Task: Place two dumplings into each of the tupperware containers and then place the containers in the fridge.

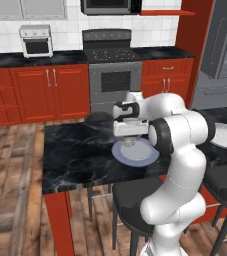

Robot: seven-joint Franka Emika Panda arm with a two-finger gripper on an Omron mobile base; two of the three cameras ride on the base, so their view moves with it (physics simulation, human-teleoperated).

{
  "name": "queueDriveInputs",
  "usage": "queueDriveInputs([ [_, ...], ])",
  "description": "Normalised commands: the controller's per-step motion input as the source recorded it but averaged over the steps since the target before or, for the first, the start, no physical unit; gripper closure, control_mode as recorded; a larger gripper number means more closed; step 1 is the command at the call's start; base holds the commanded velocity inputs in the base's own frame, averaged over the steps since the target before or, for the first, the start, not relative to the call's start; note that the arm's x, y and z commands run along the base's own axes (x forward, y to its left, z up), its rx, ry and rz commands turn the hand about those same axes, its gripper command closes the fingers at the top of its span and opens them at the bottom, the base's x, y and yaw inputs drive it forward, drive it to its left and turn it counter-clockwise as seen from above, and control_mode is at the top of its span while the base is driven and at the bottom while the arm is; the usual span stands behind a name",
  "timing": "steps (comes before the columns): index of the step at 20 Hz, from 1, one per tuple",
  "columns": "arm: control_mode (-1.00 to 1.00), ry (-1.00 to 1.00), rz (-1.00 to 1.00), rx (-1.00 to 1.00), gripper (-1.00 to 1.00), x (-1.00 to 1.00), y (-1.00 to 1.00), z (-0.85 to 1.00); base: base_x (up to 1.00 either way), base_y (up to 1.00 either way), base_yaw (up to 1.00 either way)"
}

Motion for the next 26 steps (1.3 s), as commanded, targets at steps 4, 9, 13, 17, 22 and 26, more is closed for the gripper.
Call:
queueDriveInputs([
  [4, -1.0, 0.0, 0.0, 0.0, -1.0, 0.27, 0.0, -0.54, 0.0, 0.0, 0.0],
  [9, -1.0, -0.11, 0.0, 0.0, -1.0, 0.05, -0.1, -0.34, 0.0, 0.0, 0.0],
  [13, -1.0, -0.21, 0.0, 0.0, -1.0, 0.07, -0.07, -0.41, 0.0, 0.0, 0.0],
  [17, -1.0, -0.2, 0.0, 0.03, -1.0, 0.05, 0.0, -0.18, 0.0, 0.0, 0.0],
  [22, -1.0, -0.07, 0.0, 0.04, -1.0, 0.17, 0.0, 0.04, 0.0, 0.0, 0.0],
  [26, -1.0, -0.01, 0.0, 0.02, -1.0, 0.34, -0.04, 0.21, 0.0, 0.0, 0.0],
])
